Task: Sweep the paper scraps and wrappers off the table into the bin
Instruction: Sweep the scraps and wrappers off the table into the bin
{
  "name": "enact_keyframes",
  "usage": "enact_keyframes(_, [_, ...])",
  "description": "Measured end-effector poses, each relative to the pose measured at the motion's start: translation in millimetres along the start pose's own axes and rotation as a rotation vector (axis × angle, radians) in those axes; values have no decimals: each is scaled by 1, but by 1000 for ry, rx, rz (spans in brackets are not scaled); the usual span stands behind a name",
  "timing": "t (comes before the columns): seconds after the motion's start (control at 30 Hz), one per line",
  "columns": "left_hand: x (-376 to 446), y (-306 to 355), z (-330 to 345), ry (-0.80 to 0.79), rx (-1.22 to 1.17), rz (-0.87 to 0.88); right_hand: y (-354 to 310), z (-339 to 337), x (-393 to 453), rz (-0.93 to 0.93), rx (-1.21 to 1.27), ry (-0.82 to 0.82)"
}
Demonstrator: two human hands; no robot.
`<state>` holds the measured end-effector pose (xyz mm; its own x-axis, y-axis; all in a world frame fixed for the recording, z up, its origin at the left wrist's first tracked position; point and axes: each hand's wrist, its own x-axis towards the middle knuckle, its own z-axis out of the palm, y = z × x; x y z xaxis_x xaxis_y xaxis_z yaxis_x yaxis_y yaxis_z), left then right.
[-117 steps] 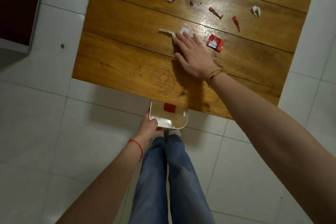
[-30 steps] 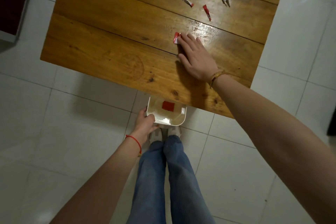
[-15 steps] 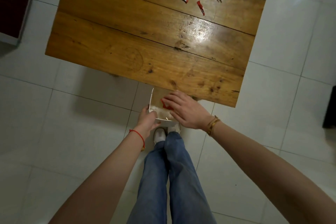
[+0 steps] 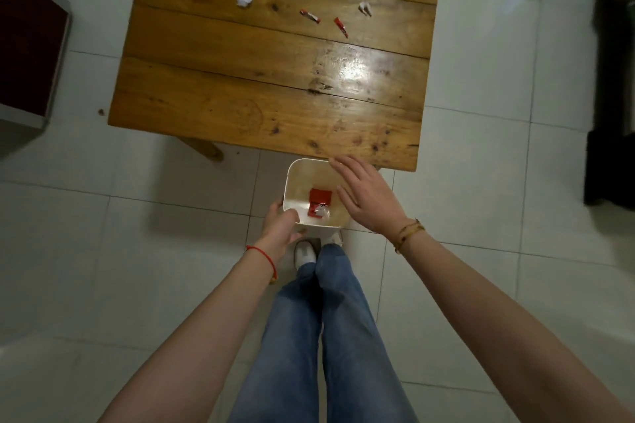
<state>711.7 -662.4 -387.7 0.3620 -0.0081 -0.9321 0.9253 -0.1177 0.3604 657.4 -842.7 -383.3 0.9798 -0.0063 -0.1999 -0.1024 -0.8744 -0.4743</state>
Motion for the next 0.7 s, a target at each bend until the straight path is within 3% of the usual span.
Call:
enact_keyframes(0.27, [-83,24,11,-64,198,154,-23,-71,-60,254,195,301])
enact_keyframes(0.7, [-168,44,121,-185,341,220,37,-172,-127,325,204,429])
